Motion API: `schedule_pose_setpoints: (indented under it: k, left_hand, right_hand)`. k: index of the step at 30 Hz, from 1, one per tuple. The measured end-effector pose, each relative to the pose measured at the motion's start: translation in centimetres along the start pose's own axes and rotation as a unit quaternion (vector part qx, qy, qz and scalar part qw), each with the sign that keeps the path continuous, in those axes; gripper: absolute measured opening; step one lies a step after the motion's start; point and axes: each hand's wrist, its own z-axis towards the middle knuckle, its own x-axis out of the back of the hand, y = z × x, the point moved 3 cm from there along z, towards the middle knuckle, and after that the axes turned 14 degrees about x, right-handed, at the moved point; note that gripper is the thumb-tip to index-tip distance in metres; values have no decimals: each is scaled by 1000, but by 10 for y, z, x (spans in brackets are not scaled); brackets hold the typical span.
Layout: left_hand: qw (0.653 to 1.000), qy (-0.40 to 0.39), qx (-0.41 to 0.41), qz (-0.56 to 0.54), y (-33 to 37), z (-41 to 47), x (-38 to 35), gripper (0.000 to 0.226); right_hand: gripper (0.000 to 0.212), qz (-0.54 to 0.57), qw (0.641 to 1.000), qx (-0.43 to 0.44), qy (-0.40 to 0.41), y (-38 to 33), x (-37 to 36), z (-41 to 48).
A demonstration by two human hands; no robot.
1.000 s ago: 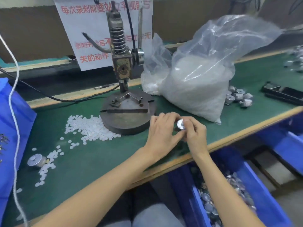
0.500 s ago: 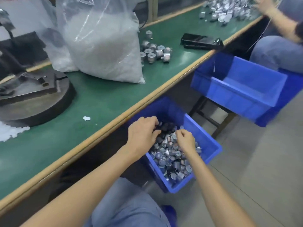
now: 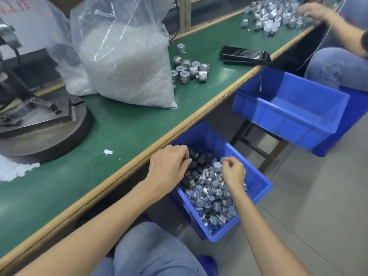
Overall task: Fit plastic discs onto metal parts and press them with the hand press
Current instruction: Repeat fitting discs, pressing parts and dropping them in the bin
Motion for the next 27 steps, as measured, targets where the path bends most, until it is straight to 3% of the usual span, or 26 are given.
schedule_pose_setpoints:
  k: [3,7,12,16,19,22,27]
  left_hand:
    - [1000,26,3,-15,-8,1,21,14]
    - [998,56,5,8,-28,4,55,13]
    - [990,132,21,40,-72,5,121,12]
    - [970,183,127,97,-128,-13,180,13]
    - [943,182,236,148,-174,-43,232,11]
    - [918,176,310,176,-209,-90,278,3]
    - [848,158,431,265,-248,-179,328,17]
  right_hand:
    - [22,32,998,58,18,-44,-4,0]
    - [19,105,970,219,-2,-135,-23,-12]
    - [15,146,914,366,-97,-236,-76,-43]
    - [15,187,865,430,-180,-302,-132,-82]
    - [16,220,815,478,-245,-353,-171,-126]
    - [15,229,742,538,-326,-401,-205,-186]
    - [15,234,622,618,-420,-452,-240,-300]
